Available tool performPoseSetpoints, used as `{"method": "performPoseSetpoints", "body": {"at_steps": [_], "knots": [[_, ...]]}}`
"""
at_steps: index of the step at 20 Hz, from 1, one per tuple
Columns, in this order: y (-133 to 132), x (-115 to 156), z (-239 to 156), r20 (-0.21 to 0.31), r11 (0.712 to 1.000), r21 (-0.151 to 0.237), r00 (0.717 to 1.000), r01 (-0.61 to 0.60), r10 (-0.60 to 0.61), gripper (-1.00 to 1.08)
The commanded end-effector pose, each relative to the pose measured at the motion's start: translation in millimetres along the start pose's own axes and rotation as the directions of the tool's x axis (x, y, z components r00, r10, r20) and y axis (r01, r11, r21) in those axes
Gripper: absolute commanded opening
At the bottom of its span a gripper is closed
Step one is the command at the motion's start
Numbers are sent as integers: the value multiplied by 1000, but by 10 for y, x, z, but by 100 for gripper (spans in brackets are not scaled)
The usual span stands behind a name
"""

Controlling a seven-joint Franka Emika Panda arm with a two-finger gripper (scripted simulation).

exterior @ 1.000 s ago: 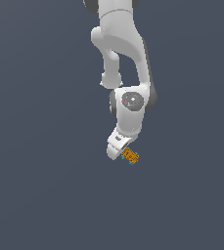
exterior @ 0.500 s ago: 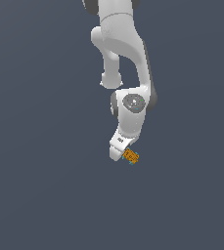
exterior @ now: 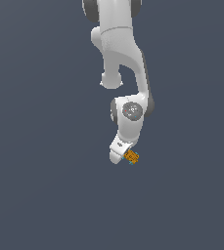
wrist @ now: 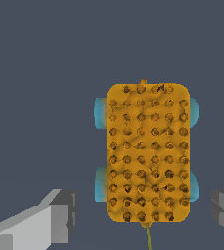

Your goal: Pick up the object and move it to a goal position.

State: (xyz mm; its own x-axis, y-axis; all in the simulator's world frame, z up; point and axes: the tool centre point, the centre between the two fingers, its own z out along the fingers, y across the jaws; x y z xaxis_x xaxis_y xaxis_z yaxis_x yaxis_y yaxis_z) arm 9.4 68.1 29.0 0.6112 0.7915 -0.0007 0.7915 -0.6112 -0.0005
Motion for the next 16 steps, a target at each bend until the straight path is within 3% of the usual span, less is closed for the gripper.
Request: {"method": "performPoseSetpoints", "body": {"at_steps": [1, 5, 6, 16], "knots": [[2, 0, 96, 0, 1000, -1, 1000, 1, -1, 100], [10, 6, 139, 0, 1000, -1, 1000, 1, -1, 100], [10, 6, 139, 0, 1000, -1, 1000, 1, -1, -100], [13, 6, 132, -1, 1000, -1, 1000, 1, -1, -100]]}}
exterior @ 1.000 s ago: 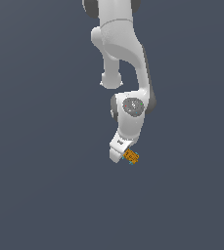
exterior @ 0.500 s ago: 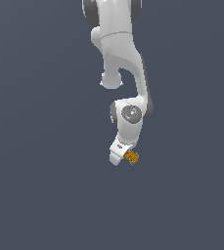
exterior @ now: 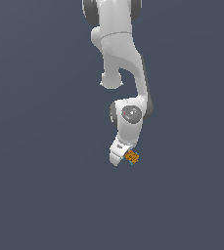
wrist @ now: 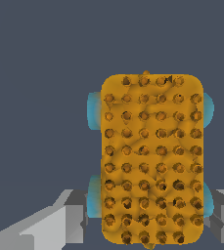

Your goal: Pick up the object and move it to a goal position.

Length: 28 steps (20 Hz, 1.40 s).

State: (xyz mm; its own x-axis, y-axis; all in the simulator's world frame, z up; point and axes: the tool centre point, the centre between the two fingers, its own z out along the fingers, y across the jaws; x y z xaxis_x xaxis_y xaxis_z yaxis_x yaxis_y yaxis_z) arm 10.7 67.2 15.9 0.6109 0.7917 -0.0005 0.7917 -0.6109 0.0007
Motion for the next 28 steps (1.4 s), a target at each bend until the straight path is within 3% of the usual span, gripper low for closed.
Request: {"method": "performPoseSetpoints", "body": {"at_steps": [1, 12, 28], "knots": [[-3, 6, -2, -1, 1000, 0, 1000, 0, 0, -100], [-101, 185, -486, 0, 1000, 0, 1000, 1, -1, -100], [-424, 827, -2176, -1, 1000, 1, 1000, 3, -3, -100]]}}
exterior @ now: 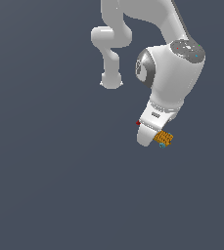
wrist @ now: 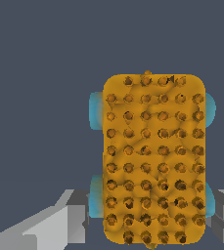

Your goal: Pick up the object and move it to a goal position.

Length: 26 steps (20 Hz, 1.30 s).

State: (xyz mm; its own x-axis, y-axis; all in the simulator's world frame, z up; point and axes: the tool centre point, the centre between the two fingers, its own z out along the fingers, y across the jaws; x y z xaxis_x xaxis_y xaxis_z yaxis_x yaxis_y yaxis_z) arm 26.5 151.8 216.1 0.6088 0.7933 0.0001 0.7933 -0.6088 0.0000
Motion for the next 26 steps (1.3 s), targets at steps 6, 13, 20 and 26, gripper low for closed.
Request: {"method": "performPoseSetpoints", "body": {"at_steps": [6, 13, 20, 26], "knots": [[-137, 307, -791, 0, 1000, 1, 1000, 0, 0, -100], [-216, 533, -1340, 0, 1000, 1, 1000, -1, 1, -100], [-252, 663, -1634, 0, 1000, 1, 1000, -2, 2, -100], [-262, 713, -1742, 0, 1000, 0, 1000, -2, 2, -100]]}}
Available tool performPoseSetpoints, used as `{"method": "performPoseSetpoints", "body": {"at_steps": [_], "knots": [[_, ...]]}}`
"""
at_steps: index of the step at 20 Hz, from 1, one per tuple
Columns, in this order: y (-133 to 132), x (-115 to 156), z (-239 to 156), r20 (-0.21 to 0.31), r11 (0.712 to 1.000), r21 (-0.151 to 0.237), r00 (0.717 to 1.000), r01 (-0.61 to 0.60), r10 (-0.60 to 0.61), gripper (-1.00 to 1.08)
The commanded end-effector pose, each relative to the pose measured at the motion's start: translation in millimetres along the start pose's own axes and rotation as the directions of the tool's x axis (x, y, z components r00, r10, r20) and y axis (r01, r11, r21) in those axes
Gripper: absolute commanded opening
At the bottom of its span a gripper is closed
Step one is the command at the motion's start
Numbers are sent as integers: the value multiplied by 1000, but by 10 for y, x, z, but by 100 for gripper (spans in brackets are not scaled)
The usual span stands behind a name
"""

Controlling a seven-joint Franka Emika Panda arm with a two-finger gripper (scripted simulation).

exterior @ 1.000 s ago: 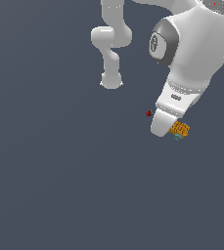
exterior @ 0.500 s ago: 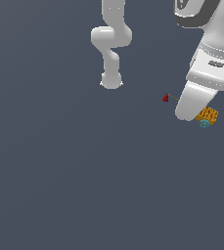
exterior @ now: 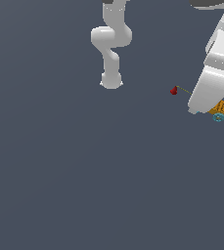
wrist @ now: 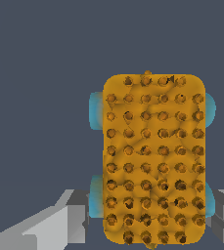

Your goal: Pick up the object and move it to a goal position.

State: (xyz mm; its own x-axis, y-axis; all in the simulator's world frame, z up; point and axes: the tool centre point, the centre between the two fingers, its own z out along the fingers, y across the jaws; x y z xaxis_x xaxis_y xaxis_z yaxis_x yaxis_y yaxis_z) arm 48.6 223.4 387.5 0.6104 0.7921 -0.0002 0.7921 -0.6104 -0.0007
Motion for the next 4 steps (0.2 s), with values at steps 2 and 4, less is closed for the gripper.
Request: {"method": "performPoseSetpoints", "body": {"at_steps": [2, 4], "knots": [[-2, 17, -42, 0, 1000, 0, 1000, 0, 0, -100], [-2, 20, -47, 0, 1000, 0, 1000, 0, 0, -100]]}}
